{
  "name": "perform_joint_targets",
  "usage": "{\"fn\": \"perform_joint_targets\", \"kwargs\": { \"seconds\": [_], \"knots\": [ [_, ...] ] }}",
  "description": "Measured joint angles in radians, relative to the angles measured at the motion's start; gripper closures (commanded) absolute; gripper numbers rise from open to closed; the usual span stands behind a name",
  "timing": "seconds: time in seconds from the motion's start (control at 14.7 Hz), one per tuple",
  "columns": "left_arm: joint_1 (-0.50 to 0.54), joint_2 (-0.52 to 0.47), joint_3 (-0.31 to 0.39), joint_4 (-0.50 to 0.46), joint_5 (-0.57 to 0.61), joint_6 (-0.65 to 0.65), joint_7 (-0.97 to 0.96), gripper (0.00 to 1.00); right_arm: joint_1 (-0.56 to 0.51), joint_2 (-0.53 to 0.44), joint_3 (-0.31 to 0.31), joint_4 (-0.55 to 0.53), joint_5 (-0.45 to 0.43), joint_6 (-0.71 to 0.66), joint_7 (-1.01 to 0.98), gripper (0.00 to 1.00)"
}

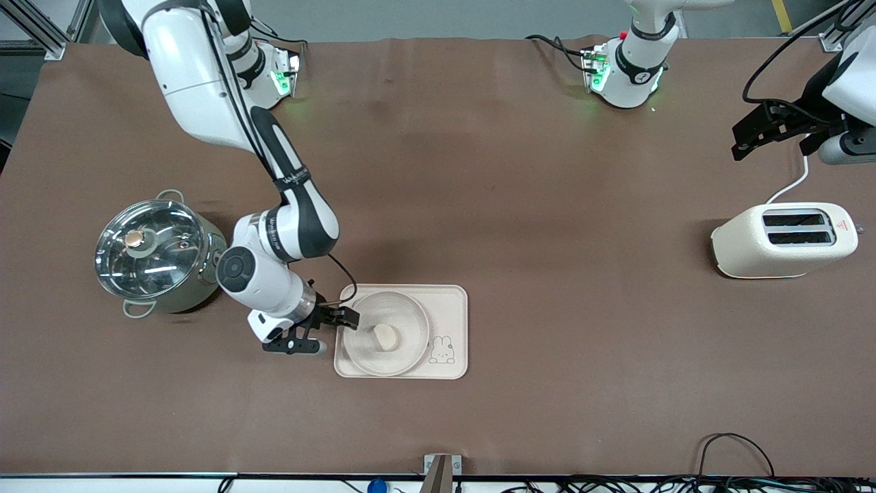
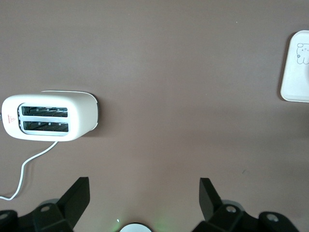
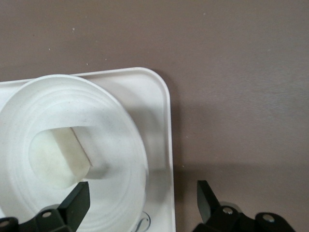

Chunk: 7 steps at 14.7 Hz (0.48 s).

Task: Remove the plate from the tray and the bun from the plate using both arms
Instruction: 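Lower the right gripper onto the plate rim, then close the right gripper on the plate rim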

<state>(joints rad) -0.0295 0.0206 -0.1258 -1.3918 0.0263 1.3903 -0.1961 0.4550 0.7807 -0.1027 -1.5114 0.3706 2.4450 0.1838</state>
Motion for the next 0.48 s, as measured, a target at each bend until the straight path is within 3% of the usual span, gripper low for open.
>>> {"fn": "perform_joint_targets", "kwargs": {
  "seconds": [0.48],
  "knots": [
    [0.001,0.002,0.0,0.0,0.005,0.0,0.0,0.0,0.009,0.031,-0.004,0.01,0.0,0.038,0.003,0.44]
  ]
}}
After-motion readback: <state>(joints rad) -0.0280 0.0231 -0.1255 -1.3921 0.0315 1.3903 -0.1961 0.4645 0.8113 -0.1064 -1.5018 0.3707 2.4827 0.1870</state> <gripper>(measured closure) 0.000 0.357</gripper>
